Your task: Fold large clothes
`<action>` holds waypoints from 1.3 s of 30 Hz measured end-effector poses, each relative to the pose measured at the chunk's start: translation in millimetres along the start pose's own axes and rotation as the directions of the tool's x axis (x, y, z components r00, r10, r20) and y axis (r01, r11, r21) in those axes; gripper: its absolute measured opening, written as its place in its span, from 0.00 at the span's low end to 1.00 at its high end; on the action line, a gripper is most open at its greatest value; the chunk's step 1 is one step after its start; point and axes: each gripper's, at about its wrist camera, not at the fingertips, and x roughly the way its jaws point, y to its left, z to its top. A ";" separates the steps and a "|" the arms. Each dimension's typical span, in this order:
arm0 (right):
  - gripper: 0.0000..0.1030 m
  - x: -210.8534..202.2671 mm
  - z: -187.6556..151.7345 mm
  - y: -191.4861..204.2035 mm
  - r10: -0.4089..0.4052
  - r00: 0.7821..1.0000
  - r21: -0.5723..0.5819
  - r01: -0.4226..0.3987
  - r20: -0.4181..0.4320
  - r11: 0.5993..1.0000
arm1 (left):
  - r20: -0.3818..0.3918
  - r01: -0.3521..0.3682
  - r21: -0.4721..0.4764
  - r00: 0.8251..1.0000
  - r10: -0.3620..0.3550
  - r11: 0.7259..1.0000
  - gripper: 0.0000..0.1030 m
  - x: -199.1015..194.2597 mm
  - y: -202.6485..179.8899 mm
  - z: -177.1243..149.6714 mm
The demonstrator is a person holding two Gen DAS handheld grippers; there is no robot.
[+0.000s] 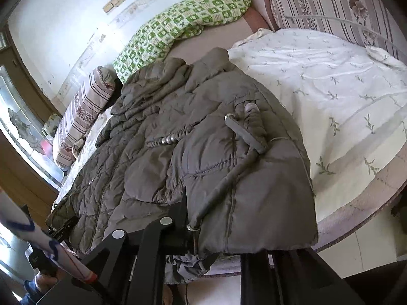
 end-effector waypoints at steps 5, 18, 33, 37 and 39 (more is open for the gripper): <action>0.16 -8.2 -0.2 5.5 0.003 1.000 -0.029 -0.002 0.023 1.000 | 0.015 0.025 -0.015 1.000 -0.025 1.000 0.25 -4.9 3.6 2.4; 0.15 -32.0 7.4 15.3 0.039 0.998 -0.067 -0.036 0.051 0.997 | 0.035 0.047 -0.006 0.998 -0.047 0.999 0.20 -30.3 3.7 8.1; 0.15 -63.2 68.5 38.9 0.128 0.984 -0.130 -0.112 0.125 0.985 | 0.115 0.115 0.006 0.987 -0.115 0.993 0.20 -66.7 17.2 71.3; 0.15 -66.5 101.1 53.8 0.145 0.976 -0.161 -0.119 0.163 0.980 | 0.155 0.128 0.018 0.979 -0.129 0.992 0.20 -73.9 17.3 108.8; 0.14 -63.5 123.0 62.9 0.150 0.971 -0.173 -0.118 0.184 0.978 | 0.171 0.137 0.020 0.975 -0.139 0.990 0.20 -74.3 17.5 133.7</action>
